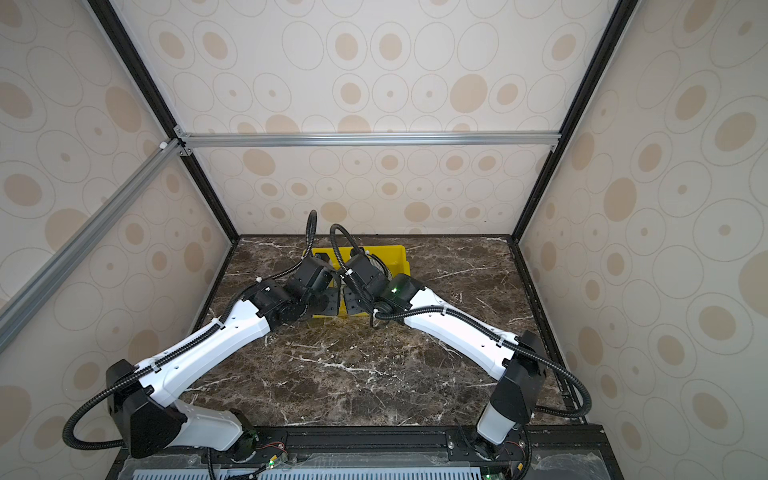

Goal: Place the mixed dishes into the plastic bin
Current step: 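Grasp the amber cup with the left gripper while the right gripper releases it, then carry the amber cup over the bin with the left gripper while the right gripper withdraws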

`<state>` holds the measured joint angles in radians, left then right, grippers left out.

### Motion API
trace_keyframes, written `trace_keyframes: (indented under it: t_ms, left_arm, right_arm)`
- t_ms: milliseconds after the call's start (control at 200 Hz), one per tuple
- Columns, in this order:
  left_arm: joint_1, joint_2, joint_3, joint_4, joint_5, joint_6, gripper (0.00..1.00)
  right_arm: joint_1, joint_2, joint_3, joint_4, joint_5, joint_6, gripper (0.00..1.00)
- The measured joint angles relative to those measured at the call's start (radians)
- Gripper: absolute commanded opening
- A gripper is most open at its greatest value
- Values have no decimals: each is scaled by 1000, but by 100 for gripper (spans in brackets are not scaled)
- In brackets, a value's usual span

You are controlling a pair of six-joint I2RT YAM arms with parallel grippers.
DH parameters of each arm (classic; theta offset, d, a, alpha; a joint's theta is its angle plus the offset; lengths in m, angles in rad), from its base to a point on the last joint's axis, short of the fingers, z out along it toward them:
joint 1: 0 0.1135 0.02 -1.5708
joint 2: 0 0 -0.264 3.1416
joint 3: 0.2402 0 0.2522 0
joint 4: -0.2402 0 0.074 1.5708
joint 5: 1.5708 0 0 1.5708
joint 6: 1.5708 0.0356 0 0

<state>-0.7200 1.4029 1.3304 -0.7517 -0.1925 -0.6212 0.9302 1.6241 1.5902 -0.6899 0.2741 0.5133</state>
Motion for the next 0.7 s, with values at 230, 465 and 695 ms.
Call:
trace_keyframes:
  t_ms: [230, 465, 695]
  left_arm:
    - [5, 21, 50, -27, -31, 1, 0]
    - [51, 62, 81, -55, -43, 22, 0]
    - [162, 80, 108, -84, -41, 61, 0]
  right_arm:
    - [0, -61, -35, 27, -8, 0, 51]
    - [0, -109, -58, 41, -18, -2, 54]
    - [0, -151, -58, 39, -10, -27, 57]
